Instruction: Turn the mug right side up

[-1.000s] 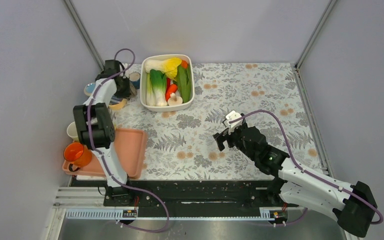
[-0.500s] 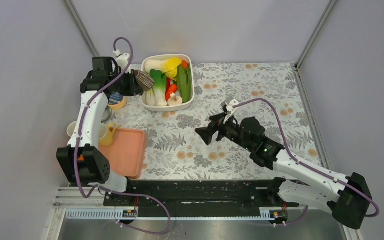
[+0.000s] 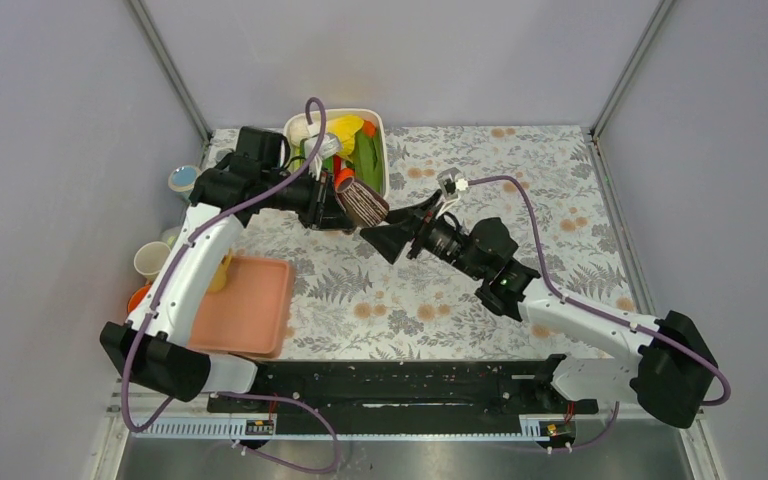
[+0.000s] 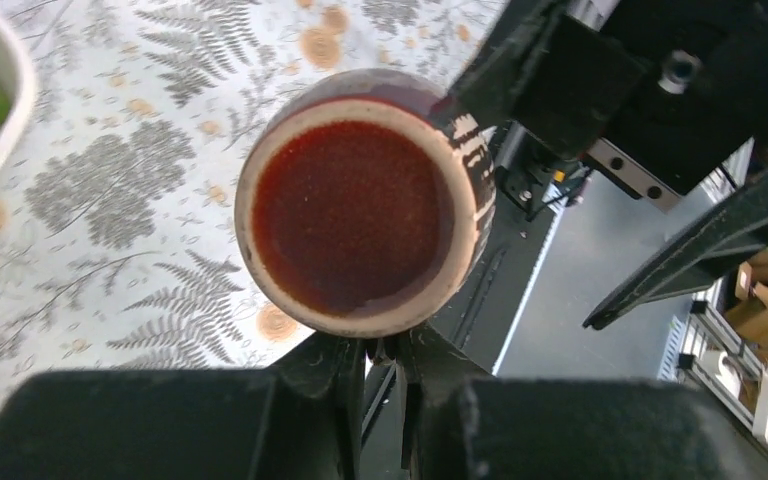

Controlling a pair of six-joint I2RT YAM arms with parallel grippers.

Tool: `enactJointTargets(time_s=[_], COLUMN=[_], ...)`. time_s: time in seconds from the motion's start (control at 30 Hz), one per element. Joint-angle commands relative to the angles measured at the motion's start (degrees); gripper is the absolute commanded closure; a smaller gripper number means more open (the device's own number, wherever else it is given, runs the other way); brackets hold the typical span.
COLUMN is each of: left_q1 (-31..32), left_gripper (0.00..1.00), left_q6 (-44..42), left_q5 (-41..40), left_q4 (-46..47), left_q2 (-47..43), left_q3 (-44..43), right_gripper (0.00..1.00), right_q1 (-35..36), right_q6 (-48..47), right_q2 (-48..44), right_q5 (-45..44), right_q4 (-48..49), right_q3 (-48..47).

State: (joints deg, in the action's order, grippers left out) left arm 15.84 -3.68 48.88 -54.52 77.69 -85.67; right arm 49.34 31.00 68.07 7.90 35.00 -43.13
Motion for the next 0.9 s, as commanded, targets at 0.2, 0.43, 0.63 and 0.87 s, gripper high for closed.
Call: enactJointTargets(time_s=[0.2, 0.43, 0.63, 0.87], left_q1=[9.67, 11.37, 10.8, 5.15], left_gripper=[1.0, 1.0, 0.57, 0.3], left_q6=[-1.43, -3.52, -9.17, -10.99], left_q5=[6.58, 6.63, -0.69, -6.75], left_q4=[1.51, 0.57, -3.93, -4.42], left_q2=[-2.29, -0.3, -0.12, -1.92], left_q3=[2.95, 4.32, 3.15, 1.71], right_gripper=[0.35, 0.94, 1.0, 1.0], right_q1=[-3.36, -4.09, -4.12, -4.01], right_q6=[8.27, 1.64, -16.98, -40.47], right_q2=[0.12, -3.02, -6.19, -4.55], right_q5=[3.87, -0.49, -4.75, -1.23], right_q4=[13.93, 11.53, -5.19, -33.62], right_q3=[-1.9, -1.06, -2.84, -11.13])
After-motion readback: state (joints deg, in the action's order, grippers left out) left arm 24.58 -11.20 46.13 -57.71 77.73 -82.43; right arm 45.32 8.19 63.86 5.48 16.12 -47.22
